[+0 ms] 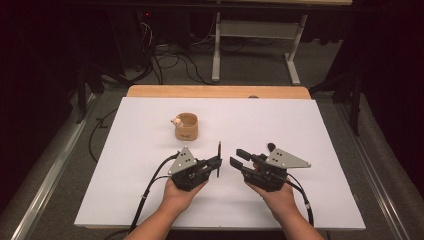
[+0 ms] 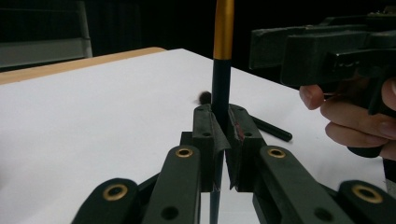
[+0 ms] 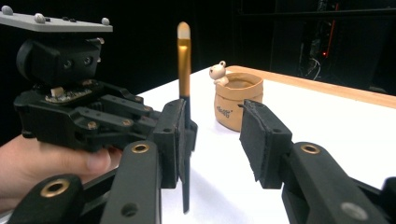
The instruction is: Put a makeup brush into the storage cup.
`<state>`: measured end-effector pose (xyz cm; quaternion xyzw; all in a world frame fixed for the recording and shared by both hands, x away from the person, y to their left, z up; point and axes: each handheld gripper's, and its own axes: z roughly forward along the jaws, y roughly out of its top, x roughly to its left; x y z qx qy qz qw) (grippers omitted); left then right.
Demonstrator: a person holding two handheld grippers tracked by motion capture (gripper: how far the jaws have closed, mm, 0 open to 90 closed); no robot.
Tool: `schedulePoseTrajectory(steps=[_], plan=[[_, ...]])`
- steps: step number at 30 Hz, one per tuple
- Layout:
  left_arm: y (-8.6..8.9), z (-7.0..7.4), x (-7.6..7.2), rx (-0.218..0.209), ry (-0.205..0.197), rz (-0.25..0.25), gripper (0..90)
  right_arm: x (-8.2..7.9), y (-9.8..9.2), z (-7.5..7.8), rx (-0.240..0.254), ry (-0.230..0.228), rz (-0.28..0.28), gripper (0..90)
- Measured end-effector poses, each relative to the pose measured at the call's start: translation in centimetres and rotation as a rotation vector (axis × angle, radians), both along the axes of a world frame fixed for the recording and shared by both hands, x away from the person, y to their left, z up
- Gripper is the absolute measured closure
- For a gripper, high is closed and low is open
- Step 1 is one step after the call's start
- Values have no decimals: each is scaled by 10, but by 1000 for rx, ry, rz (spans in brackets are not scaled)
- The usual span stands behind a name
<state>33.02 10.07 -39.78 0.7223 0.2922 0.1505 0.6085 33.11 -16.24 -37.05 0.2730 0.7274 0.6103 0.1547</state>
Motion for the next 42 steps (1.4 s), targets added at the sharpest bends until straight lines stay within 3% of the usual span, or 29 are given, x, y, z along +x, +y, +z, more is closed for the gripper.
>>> schedulePoseTrajectory(steps=[6, 10, 16, 31, 42], plan=[[13, 3, 3, -12, -8, 36, 834, 0, -4, 1, -8, -1, -20, 608], [20, 3, 5, 13, -28, 67, 834, 1, -6, 2, -19, -8, -28, 597], [33, 6, 8, 7, -34, 105, 834, 3, -11, 2, -50, -21, -48, 553], [65, 12, 13, -17, -40, 192, 833, 10, -36, 6, -39, -29, -132, 402], [87, 18, 13, -49, -53, 250, 834, 11, -47, 7, -37, -24, -156, 286]])
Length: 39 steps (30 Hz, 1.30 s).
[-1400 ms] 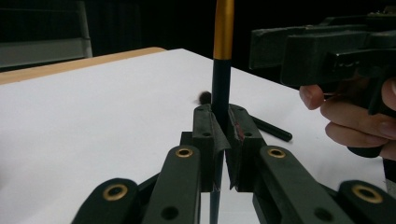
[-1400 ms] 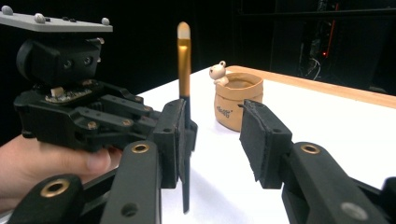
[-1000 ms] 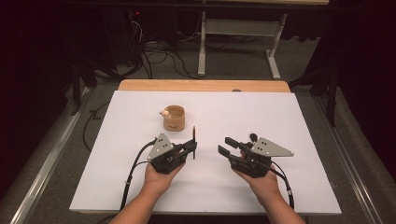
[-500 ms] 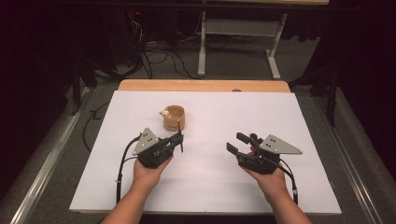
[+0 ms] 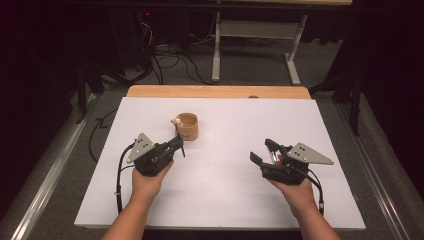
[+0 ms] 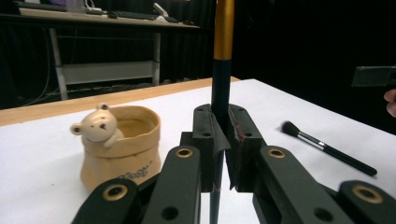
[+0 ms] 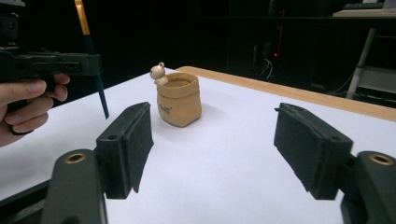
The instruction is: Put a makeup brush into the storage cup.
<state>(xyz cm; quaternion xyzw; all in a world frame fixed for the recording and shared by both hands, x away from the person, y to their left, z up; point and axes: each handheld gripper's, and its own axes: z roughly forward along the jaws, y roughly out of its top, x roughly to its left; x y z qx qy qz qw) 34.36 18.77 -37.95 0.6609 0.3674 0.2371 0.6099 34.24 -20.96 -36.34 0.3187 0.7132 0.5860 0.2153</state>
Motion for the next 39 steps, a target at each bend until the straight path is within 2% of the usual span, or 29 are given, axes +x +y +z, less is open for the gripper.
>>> schedulePoseTrajectory(steps=[4, 7, 9, 20, 26, 39], plan=[[6, 1, 0, -11, -1, 17, 833, 0, -3, 0, -7, 2, -11, 248], [10, 1, 1, 2, -8, 30, 834, 0, -6, -1, -12, 0, -18, 207], [11, 1, 0, -4, -5, 32, 834, 0, -7, -1, -13, 5, -28, 175], [21, 3, 0, -25, -12, 61, 834, -1, -17, -4, 5, 12, -28, 95], [26, 5, -1, -19, -17, 74, 834, -2, -21, -7, -7, 15, -51, 15], [29, 7, -2, -18, -26, 87, 834, -6, -27, -9, -24, 11, -71, 11]])
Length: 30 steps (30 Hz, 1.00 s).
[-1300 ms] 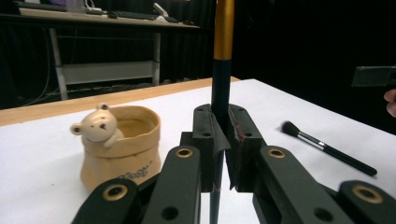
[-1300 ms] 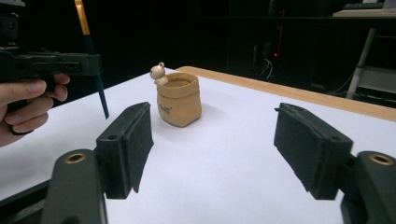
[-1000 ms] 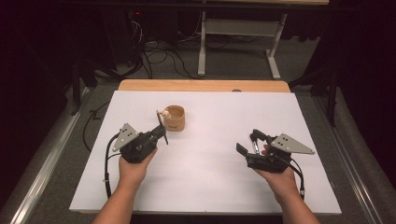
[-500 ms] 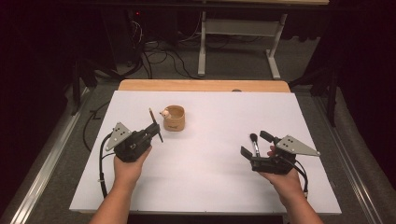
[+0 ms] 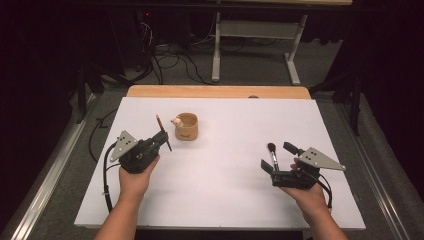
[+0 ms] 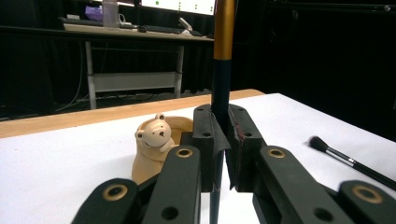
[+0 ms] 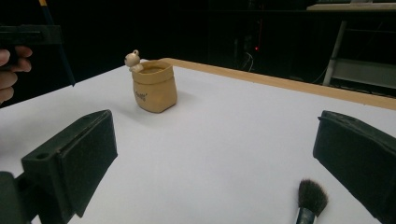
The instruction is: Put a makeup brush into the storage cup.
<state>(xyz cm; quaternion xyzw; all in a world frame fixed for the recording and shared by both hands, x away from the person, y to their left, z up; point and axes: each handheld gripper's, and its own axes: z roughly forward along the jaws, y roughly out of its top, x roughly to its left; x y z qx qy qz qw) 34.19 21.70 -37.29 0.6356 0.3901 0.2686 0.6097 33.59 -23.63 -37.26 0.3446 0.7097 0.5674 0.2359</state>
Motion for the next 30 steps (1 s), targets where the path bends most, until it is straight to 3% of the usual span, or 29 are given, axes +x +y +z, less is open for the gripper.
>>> schedulePoseTrajectory(steps=[10, 15, 30], plan=[[-7, 11, 5, -3, -3, 7, 834, 2, 0, -4, -27, 2, -13, 12], [-10, 19, 9, 14, -2, 20, 834, 0, -3, -2, -5, -4, -10, 11], [-11, 29, 25, 11, 5, 33, 835, 2, 0, -3, -7, -1, -2, 12]])
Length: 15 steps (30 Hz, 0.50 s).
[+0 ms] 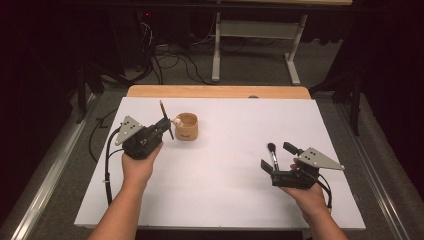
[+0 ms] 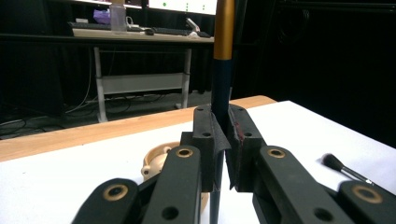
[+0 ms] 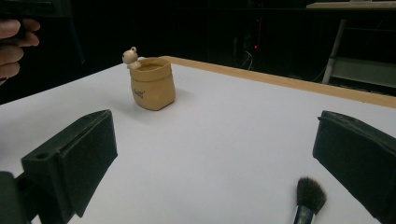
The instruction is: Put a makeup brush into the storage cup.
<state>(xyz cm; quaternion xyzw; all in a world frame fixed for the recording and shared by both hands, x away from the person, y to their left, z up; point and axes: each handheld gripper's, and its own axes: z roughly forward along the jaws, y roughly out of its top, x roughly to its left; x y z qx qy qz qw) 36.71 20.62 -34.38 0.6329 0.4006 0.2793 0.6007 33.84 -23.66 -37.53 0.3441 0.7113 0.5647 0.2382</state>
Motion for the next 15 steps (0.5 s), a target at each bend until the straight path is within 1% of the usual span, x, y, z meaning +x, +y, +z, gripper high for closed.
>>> schedulePoseTrajectory(steps=[7, 11, 15], plan=[[1, 4, 11, -24, 13, 8, 835, -1, -1, 1, 7, 2, -2, 12], [-1, 7, 17, 1, 13, 3, 835, -1, -1, 1, 4, -1, 0, 12], [-3, 9, 24, 8, 16, 11, 835, -1, -1, 1, 0, 2, 1, 12]])
